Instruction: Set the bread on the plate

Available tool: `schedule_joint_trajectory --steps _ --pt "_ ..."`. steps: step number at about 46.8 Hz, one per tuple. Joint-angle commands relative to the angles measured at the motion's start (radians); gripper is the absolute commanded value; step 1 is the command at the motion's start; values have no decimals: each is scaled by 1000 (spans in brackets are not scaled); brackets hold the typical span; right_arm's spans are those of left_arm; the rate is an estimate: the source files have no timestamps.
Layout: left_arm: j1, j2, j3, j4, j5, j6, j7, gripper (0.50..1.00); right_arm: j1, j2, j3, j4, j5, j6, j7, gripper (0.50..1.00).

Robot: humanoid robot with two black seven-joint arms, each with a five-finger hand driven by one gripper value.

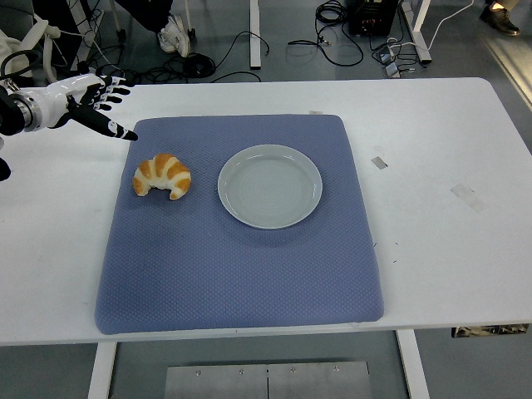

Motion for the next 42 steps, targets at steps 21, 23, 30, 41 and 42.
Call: schedule_joint_trajectory --steps 21,23,30,41,42 --pt "2 119 61 -235 32 22 79 981 0 0 1 0 0 0 0 1000" --pt "3 121 61 -243 32 20 79 981 0 0 0 0 0 0 0 1000" --pt "23 118 64 -249 33 20 79 981 0 0 1 0 0 0 0 1000" --pt "42 119 62 -251 33 15 78 981 0 0 0 0 0 0 0 1000" --pt "43 118 62 -248 33 15 76 981 0 0 1 0 0 0 0 1000"
